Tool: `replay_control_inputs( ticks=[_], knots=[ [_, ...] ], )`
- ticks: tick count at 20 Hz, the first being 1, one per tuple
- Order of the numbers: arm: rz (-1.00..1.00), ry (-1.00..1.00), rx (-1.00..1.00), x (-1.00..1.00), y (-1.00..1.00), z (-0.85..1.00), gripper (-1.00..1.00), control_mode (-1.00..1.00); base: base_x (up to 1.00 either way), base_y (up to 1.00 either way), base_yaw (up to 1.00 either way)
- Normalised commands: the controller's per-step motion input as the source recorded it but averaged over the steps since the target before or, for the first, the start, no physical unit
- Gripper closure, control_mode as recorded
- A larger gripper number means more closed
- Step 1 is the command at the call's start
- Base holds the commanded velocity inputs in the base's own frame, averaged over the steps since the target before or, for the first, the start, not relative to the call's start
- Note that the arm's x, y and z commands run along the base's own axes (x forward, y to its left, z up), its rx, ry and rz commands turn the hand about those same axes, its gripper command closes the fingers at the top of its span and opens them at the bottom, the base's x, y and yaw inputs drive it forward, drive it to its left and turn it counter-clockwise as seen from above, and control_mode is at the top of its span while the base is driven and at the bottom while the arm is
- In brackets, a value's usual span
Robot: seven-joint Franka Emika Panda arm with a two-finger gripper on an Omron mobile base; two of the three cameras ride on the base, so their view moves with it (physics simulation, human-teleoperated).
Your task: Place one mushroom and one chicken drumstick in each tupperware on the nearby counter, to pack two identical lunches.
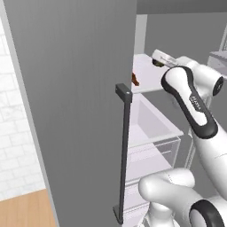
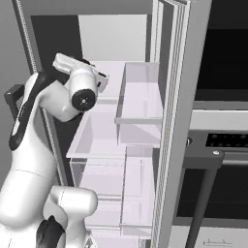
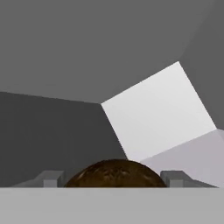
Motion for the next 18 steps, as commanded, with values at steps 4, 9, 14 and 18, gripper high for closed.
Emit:
replay_control_inputs(
  ticks=[4,9,14,18],
  knots=[
    [0.00,0.38,0.00,-1.00,0.26,0.01,1.00,-1.00,0.00,0.00,0.00],
    [0.00,0.68,-0.04,-1.00,0.22,0.01,1.00,-1.00,0.00,0.00,0.00],
    [0.00,0.73,-0.15,-1.00,0.08,-0.75,1.00,-1.00,0.00,0.00,0.00],
    [-0.11,0.49,-0.04,-0.96,-0.55,-0.90,1.00,-1.00,0.00,0.00,0.00]
  ],
)
